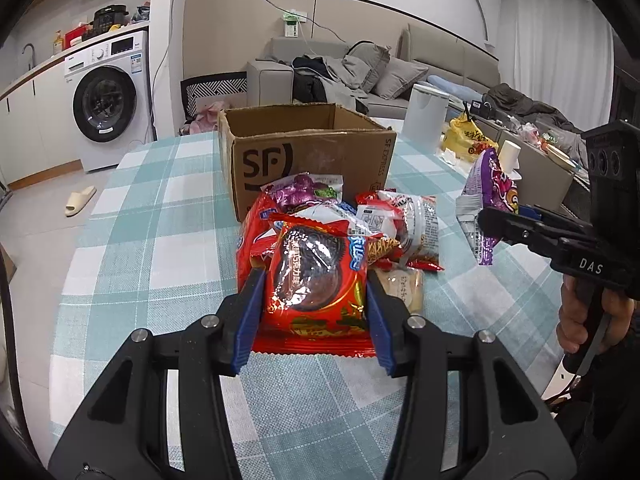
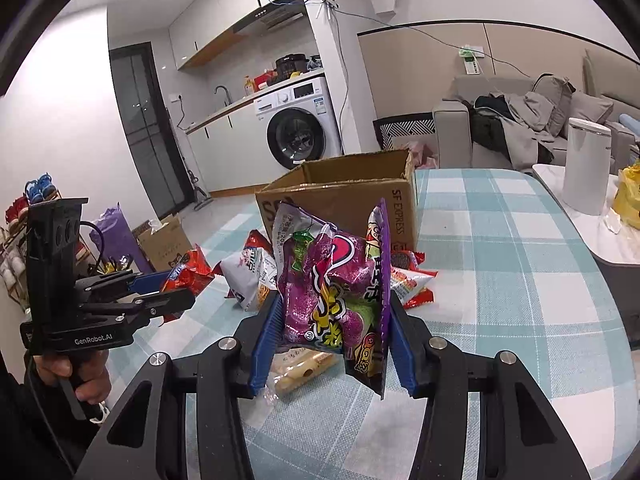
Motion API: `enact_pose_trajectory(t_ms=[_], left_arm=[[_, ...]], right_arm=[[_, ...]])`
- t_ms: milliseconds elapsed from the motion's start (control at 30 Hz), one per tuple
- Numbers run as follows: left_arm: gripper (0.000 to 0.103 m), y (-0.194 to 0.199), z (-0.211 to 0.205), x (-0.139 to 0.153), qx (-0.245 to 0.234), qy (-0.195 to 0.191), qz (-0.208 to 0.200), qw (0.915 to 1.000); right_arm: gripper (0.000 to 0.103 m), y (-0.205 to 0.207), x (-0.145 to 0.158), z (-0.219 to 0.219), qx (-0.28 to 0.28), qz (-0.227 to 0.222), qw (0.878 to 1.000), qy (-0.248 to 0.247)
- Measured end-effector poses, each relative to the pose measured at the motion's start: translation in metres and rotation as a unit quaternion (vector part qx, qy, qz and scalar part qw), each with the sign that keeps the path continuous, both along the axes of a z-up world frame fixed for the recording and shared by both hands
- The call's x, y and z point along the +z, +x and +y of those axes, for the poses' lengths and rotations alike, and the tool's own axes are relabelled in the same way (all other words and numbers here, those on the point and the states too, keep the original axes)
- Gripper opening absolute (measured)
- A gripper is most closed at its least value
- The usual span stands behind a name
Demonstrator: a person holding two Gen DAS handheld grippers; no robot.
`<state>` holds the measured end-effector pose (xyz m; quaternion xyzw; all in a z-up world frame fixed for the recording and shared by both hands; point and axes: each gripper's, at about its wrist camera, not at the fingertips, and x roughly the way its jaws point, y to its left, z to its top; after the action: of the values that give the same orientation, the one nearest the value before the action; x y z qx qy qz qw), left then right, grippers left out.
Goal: Organize snacks
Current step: 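Carry the red pack with the left gripper while the right carries the purple bag over the box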
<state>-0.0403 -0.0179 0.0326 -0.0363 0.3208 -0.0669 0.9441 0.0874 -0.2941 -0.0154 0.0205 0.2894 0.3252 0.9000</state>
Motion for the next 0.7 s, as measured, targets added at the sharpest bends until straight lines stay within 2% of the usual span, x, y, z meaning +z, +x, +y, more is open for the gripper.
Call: enact_pose_trajectory(t_ms=[333, 700], left_arm=[[0.045, -0.003, -0.002, 0.035, 0.01, 0.002, -0.033, 0.9994], [0.045, 0.022, 0.002, 0.064, 0.033, -0.001, -0.059, 0.9977]], right_arm=[[0.05, 0.011, 0.017, 0.001, -0.001, -0.011, 1.0, 0.008], [0.05, 0.027, 0.033, 0.002, -0.008, -0.013, 1.0, 0.013]])
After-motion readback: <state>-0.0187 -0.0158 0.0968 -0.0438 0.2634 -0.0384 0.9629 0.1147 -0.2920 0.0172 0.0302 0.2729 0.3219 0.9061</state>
